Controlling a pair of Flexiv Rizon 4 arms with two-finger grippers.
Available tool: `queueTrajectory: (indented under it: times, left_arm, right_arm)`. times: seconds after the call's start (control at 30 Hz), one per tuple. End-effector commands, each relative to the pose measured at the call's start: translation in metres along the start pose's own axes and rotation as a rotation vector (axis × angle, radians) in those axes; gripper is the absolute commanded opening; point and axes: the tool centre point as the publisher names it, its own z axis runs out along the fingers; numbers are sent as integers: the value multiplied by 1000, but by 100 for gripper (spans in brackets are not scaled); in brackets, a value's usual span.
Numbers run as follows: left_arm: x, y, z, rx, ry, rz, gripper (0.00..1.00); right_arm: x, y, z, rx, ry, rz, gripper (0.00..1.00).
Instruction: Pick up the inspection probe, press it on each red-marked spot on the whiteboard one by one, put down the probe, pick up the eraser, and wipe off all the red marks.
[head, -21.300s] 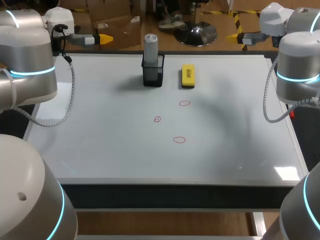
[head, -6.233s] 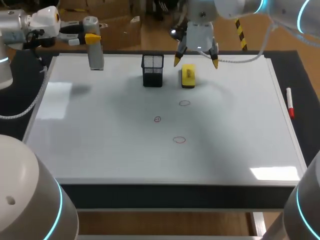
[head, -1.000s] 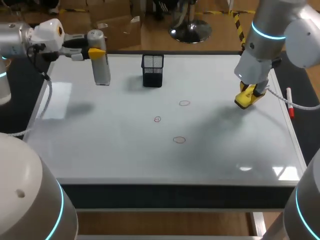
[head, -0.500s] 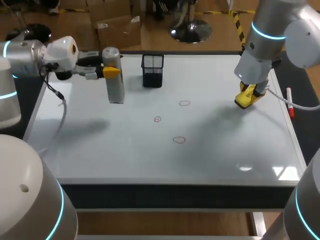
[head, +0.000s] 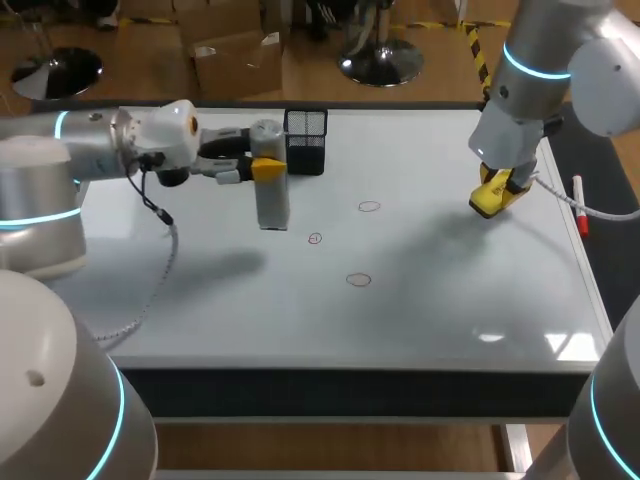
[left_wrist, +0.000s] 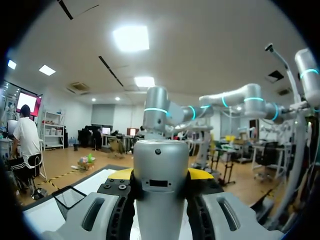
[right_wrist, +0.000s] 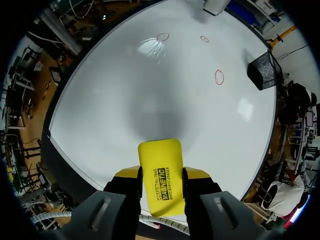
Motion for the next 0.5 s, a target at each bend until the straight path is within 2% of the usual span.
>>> queueTrajectory:
  times: [0.03, 0.5]
  left_arm:
    - [-9, 10, 7, 12, 34, -2, 0]
    - [-8, 35, 32, 39, 52, 2, 0]
  right_arm:
    - [0, 0, -1, 2, 3, -1, 0]
    - [0, 0, -1, 2, 3, -1, 0]
